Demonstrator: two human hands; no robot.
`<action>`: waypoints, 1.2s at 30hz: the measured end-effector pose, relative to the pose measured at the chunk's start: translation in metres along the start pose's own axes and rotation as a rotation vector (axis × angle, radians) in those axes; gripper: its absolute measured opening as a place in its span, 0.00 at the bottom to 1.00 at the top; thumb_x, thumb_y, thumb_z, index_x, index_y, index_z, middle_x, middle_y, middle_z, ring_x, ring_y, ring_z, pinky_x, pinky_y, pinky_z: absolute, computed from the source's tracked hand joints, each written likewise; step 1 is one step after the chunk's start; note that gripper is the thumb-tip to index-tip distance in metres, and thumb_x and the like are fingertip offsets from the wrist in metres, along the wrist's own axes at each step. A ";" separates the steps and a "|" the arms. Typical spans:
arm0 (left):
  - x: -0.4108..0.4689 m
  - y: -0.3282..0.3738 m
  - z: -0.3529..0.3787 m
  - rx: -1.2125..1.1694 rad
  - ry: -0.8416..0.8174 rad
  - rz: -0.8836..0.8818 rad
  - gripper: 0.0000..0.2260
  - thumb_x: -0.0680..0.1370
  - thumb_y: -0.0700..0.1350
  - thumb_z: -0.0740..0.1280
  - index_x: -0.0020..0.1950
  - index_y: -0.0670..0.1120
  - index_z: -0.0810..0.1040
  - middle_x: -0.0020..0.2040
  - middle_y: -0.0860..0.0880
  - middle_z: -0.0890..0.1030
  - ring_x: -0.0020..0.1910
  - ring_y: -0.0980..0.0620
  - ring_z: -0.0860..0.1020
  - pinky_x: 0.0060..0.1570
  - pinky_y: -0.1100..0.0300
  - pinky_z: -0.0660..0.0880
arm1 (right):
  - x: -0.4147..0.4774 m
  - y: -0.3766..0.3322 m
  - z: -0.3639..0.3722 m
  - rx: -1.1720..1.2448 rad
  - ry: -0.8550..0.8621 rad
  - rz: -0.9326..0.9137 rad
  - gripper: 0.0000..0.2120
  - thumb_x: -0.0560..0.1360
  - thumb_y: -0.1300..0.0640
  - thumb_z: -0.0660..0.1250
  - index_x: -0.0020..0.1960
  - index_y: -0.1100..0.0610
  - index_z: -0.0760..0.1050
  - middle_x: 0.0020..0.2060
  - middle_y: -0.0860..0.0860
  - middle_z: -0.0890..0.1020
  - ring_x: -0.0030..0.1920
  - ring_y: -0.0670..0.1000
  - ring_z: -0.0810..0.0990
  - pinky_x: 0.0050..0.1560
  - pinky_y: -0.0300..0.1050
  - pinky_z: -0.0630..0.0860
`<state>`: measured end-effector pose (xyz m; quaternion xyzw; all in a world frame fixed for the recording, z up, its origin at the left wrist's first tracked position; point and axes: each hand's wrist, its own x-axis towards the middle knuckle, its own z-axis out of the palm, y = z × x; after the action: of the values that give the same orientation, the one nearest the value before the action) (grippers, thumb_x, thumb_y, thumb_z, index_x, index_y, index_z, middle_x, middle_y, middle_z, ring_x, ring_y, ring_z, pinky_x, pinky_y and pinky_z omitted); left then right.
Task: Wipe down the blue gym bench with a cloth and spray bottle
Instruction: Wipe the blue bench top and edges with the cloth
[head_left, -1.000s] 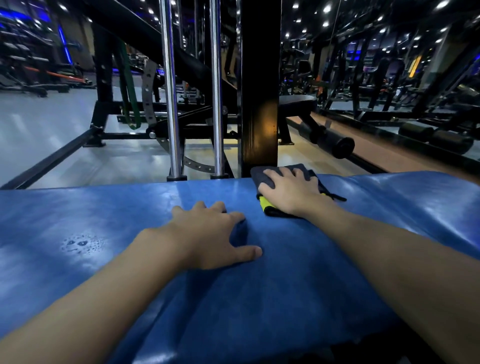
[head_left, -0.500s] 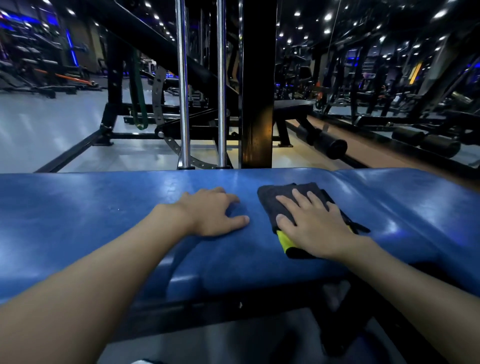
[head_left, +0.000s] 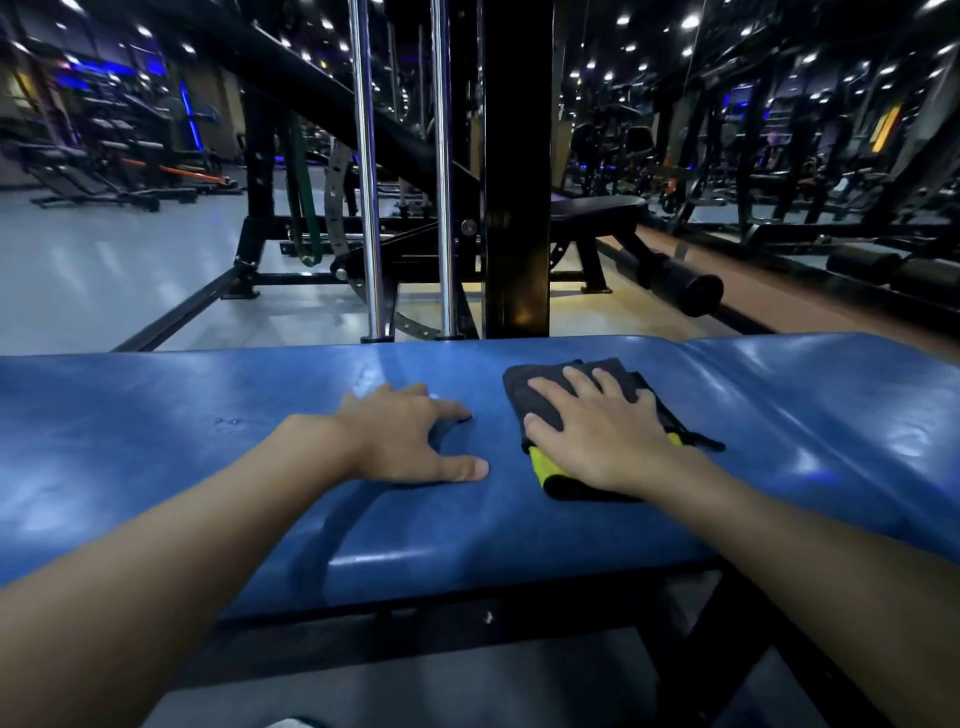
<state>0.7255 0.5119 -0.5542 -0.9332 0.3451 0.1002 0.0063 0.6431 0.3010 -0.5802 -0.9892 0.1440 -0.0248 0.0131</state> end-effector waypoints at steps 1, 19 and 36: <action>-0.002 0.000 0.003 0.011 0.016 -0.003 0.38 0.68 0.79 0.57 0.76 0.68 0.59 0.72 0.52 0.67 0.72 0.43 0.66 0.66 0.38 0.63 | 0.013 -0.001 0.000 0.004 0.005 0.003 0.31 0.76 0.32 0.44 0.78 0.37 0.49 0.81 0.49 0.51 0.79 0.58 0.47 0.72 0.71 0.49; -0.003 -0.022 0.009 0.157 0.045 0.191 0.34 0.74 0.76 0.48 0.78 0.65 0.52 0.75 0.51 0.62 0.71 0.44 0.61 0.67 0.40 0.59 | 0.093 -0.025 0.000 0.019 -0.039 0.144 0.29 0.79 0.35 0.45 0.79 0.39 0.48 0.81 0.50 0.49 0.79 0.60 0.46 0.71 0.71 0.49; -0.008 -0.075 0.006 0.052 -0.018 0.135 0.43 0.65 0.82 0.47 0.78 0.66 0.52 0.81 0.54 0.54 0.79 0.46 0.53 0.72 0.33 0.56 | -0.056 -0.043 0.000 -0.039 -0.015 0.127 0.43 0.64 0.28 0.31 0.78 0.35 0.45 0.81 0.45 0.46 0.80 0.52 0.42 0.76 0.63 0.45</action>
<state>0.7673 0.5749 -0.5625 -0.9063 0.4098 0.0996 0.0270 0.6021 0.3585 -0.5809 -0.9783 0.2068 -0.0137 -0.0037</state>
